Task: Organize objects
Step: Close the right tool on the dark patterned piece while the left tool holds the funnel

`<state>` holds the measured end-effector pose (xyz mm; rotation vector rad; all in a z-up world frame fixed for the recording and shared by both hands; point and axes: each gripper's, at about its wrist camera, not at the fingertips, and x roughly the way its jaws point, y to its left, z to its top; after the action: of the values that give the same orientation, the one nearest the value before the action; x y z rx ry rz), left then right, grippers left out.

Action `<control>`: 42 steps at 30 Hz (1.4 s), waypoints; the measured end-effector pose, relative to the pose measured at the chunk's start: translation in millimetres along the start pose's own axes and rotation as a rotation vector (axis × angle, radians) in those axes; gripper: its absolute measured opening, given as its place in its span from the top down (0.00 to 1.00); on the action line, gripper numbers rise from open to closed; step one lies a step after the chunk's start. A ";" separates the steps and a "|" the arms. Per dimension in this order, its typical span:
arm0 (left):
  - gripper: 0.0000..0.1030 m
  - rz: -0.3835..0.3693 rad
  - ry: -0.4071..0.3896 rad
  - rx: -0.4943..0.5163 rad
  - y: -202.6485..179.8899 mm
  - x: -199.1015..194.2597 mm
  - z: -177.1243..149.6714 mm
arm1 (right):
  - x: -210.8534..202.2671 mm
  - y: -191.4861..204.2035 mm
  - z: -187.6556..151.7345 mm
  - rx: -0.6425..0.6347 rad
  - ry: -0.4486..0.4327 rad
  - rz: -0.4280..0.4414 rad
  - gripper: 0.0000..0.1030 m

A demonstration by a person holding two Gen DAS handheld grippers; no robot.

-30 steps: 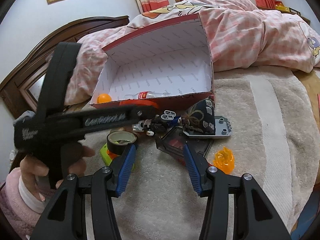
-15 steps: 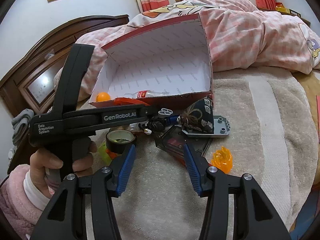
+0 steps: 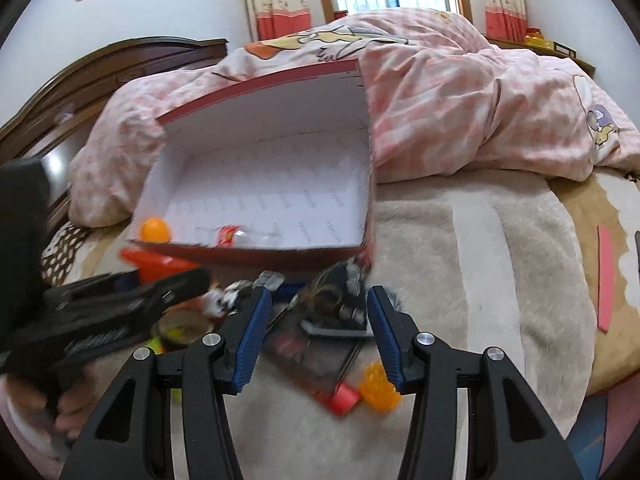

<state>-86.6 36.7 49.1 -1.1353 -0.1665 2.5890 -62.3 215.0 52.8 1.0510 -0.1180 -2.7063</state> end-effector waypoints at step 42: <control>0.49 0.021 -0.060 0.011 10.9 -29.3 -3.2 | -2.9 -4.8 -2.0 0.114 -0.032 -0.004 0.70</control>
<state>-68.0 16.8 64.9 -1.0624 -0.1550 2.6403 -59.8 220.4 52.4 1.0402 -0.2783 -2.7488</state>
